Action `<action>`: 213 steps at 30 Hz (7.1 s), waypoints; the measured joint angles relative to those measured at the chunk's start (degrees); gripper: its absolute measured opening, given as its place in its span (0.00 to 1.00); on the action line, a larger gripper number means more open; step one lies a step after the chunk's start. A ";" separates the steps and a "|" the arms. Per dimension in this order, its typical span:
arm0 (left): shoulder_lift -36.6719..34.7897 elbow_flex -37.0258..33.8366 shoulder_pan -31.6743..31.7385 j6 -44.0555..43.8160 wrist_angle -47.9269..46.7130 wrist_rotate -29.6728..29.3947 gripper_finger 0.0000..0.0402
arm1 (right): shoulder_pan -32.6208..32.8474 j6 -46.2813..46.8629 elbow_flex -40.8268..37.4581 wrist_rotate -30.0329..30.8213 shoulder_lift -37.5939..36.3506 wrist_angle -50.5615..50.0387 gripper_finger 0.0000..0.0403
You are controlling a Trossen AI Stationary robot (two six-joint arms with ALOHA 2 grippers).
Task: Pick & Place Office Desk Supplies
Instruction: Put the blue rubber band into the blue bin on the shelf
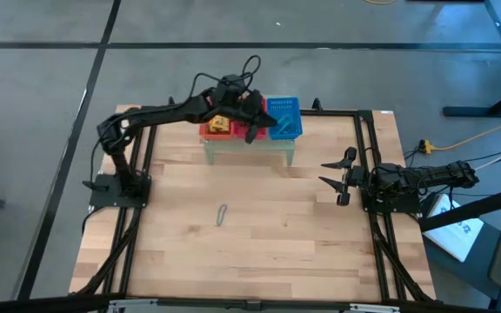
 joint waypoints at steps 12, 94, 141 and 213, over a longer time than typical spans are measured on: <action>8.18 7.09 2.42 -0.29 -0.91 0.83 0.00 | 0.00 -0.02 0.00 0.00 0.00 0.00 0.48; -30.59 -47.60 -44.69 -49.54 -3.38 -59.28 0.46 | 0.00 -0.02 0.00 -0.02 0.00 -0.02 0.48; -8.32 -47.44 -42.51 -60.19 3.31 -48.58 0.46 | 0.01 -0.17 0.01 -0.02 -0.01 -0.02 0.48; -4.93 -47.22 -40.90 -45.42 -12.32 -40.25 0.23 | 0.00 -0.15 0.00 0.00 -0.02 0.00 0.48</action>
